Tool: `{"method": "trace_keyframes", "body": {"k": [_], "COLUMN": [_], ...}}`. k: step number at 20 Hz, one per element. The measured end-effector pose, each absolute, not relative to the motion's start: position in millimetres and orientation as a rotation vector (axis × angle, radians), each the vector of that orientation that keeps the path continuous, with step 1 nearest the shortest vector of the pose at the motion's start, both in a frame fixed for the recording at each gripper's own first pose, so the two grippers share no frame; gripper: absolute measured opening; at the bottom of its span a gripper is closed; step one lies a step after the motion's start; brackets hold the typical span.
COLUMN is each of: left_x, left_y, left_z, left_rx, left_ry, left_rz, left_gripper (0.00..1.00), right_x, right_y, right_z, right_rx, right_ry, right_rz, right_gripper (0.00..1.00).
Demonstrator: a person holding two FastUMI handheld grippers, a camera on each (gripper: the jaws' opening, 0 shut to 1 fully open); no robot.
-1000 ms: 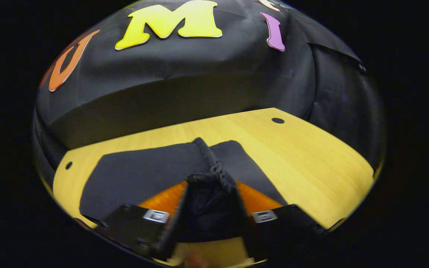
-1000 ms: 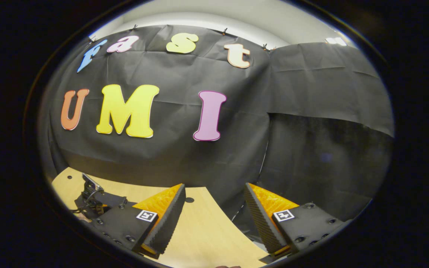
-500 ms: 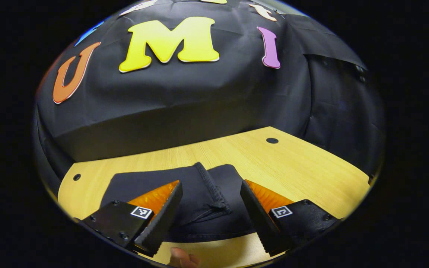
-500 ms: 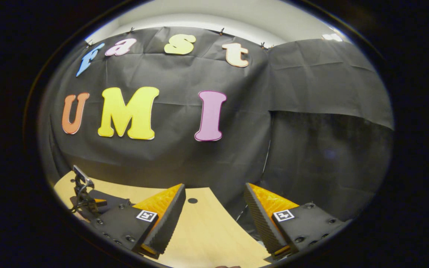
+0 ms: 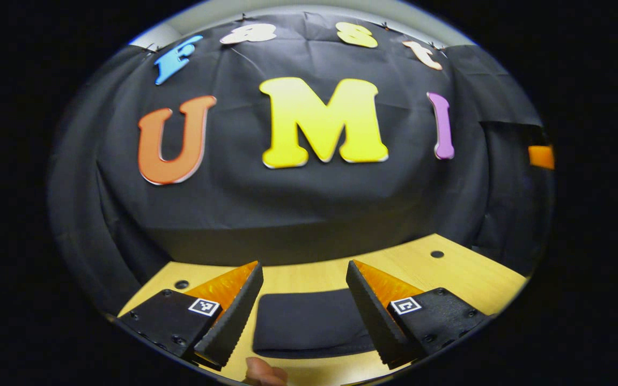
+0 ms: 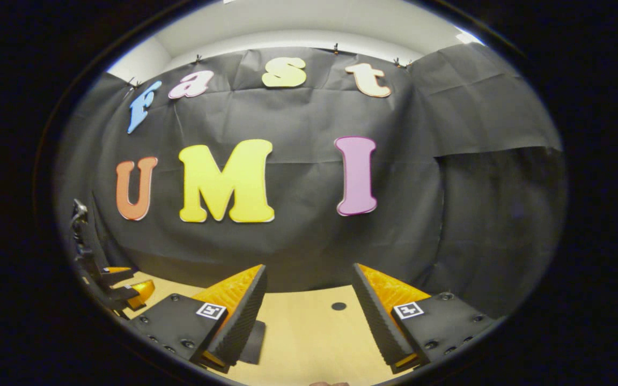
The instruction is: Grasp the waist and the cuffs of the jeans and fold them to make the two legs overlap; first hold the waist and fold one-third of the jeans toward the cuffs, then hold the cuffs and fold the remaining one-third in the same direction to finish folding.
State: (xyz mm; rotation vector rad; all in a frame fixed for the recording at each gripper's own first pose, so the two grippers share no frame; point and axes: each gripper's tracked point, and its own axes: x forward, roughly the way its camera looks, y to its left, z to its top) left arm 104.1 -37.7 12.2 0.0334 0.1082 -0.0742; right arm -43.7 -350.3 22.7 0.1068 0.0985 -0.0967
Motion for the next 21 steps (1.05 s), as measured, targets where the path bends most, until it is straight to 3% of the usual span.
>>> {"method": "trace_keyframes", "body": {"k": [8,21], "left_x": [60,55], "left_y": [30,28], "left_z": [79,75], "left_rx": [-0.001,-0.020], "left_ry": [0.010,0.034], "left_rz": [0.072,0.081], "left_gripper": [0.99,0.99], "right_x": [2,9], "right_y": [-265,-239], "right_z": [13,22], "right_rx": [0.180,0.168], "right_ry": [0.072,0.046], "right_rz": [0.063,0.133], "right_gripper": [0.97,0.96]}}
